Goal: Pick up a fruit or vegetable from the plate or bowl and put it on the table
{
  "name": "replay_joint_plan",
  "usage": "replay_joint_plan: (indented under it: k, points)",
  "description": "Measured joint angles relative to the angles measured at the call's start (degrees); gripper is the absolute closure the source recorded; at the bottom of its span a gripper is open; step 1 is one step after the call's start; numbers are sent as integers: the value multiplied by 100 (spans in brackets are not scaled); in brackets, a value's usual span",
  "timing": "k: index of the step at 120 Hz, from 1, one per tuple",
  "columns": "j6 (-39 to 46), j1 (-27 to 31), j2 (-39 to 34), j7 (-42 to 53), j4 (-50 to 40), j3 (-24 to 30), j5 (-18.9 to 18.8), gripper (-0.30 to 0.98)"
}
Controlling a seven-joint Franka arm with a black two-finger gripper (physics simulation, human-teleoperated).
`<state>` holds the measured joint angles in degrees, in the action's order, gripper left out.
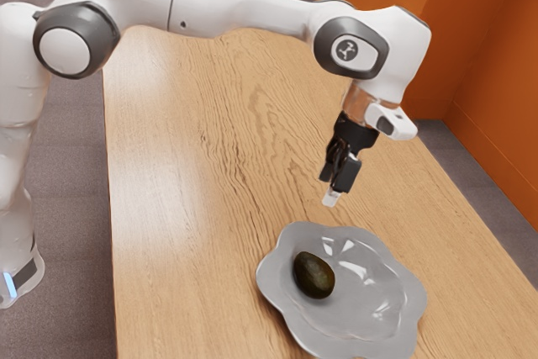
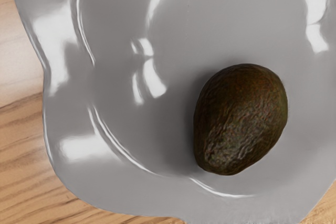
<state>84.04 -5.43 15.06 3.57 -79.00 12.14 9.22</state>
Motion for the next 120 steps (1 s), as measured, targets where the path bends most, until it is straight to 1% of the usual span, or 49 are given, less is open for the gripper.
replay_joint_plan:
  k: [38, 58, 78, 94, 105, 120]
  points:
    - [57, -321, 243, 159, -119, -1, -25, 0]
    - [137, -532, 286, 271, -200, -1, -301, 0]
    - [579, -611, 294, 395, -452, -1, -411, 0]
    - [933, -665, 291, 457, -510, 1, -417, 0]
    - [1203, -691, 209, 479, -834, 1, -414, 0]
    - [1467, -739, 179, 481, -977, 4, -412, 0]
